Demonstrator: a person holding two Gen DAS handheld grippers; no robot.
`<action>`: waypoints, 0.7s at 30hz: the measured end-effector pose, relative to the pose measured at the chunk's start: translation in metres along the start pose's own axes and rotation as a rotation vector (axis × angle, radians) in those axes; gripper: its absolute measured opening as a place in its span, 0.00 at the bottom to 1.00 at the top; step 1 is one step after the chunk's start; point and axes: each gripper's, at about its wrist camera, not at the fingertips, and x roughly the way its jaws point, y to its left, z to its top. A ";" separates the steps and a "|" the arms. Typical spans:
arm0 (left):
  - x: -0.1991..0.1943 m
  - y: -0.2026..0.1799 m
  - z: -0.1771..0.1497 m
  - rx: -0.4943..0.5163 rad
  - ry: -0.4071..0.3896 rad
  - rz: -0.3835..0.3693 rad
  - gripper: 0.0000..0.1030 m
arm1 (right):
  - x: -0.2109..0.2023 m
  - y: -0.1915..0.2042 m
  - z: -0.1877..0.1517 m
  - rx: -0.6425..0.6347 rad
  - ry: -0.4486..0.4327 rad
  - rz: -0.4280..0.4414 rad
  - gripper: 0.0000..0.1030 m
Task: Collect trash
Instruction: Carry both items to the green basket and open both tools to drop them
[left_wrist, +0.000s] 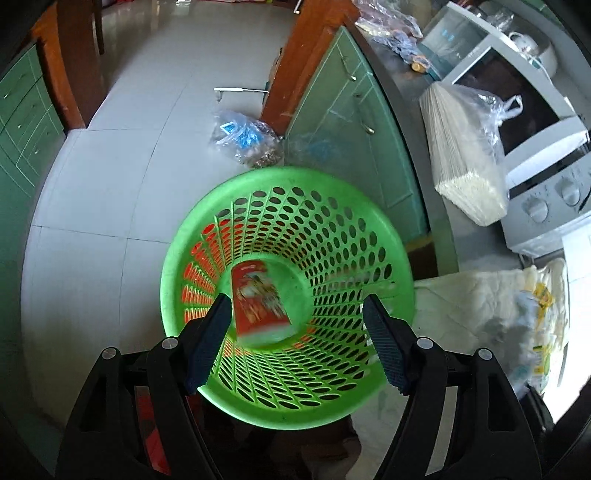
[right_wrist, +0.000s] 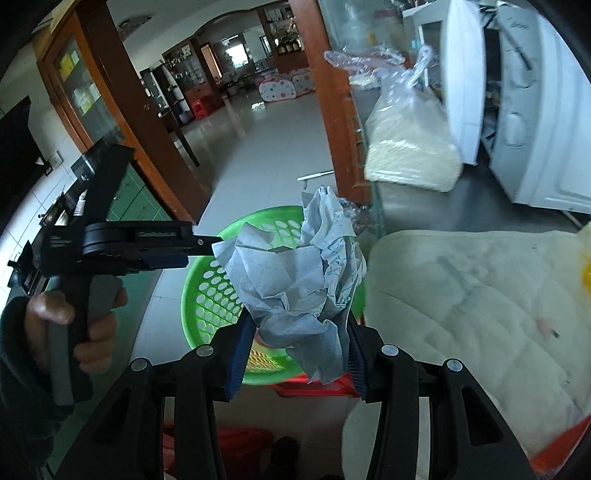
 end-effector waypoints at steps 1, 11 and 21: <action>-0.001 0.002 -0.001 -0.005 -0.002 0.001 0.71 | 0.006 0.001 0.001 -0.002 0.003 0.001 0.44; -0.026 0.023 -0.009 -0.034 -0.054 0.012 0.73 | 0.053 0.010 0.013 -0.005 0.037 0.037 0.67; -0.046 0.021 -0.017 -0.026 -0.087 0.016 0.76 | 0.022 0.016 0.011 -0.026 -0.009 0.049 0.75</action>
